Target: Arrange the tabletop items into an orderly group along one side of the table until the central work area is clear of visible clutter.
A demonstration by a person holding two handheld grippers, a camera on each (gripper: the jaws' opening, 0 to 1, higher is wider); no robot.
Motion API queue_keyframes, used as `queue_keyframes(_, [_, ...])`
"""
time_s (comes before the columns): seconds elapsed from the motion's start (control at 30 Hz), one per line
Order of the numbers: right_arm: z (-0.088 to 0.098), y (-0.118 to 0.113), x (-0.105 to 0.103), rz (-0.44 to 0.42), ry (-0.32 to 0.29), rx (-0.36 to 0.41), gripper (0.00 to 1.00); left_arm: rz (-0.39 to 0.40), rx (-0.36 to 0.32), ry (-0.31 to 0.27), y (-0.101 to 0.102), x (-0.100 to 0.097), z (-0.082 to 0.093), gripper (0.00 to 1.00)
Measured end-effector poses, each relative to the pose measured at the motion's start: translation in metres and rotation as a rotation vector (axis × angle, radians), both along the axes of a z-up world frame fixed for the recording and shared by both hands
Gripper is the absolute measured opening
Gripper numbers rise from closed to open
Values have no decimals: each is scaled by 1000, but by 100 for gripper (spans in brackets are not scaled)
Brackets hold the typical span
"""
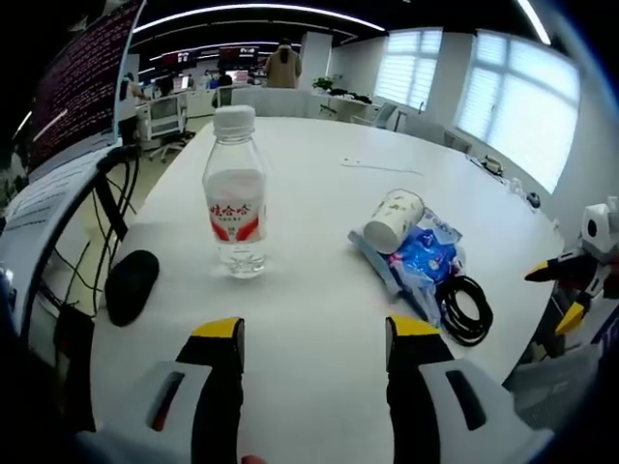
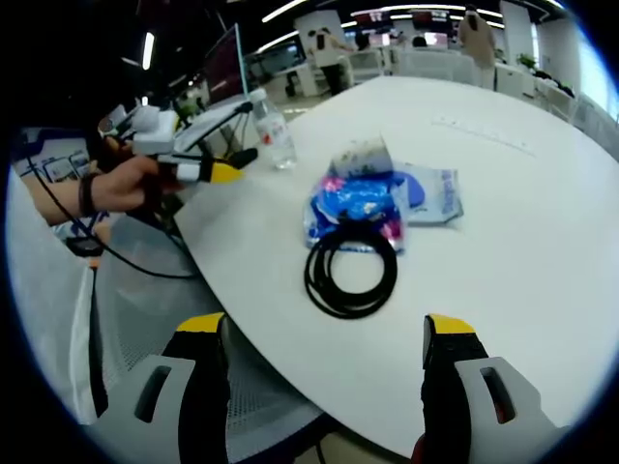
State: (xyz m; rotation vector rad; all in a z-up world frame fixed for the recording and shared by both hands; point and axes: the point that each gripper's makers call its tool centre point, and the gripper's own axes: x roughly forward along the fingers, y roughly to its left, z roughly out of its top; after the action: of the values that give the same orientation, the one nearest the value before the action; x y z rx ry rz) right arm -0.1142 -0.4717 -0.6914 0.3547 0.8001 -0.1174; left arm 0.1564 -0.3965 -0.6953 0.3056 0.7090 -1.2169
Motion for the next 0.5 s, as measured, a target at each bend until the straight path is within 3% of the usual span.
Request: queue_keyframes(0.5, [-2, 1, 3, 6, -4, 5, 81, -99, 25, 17, -3, -38, -7, 62])
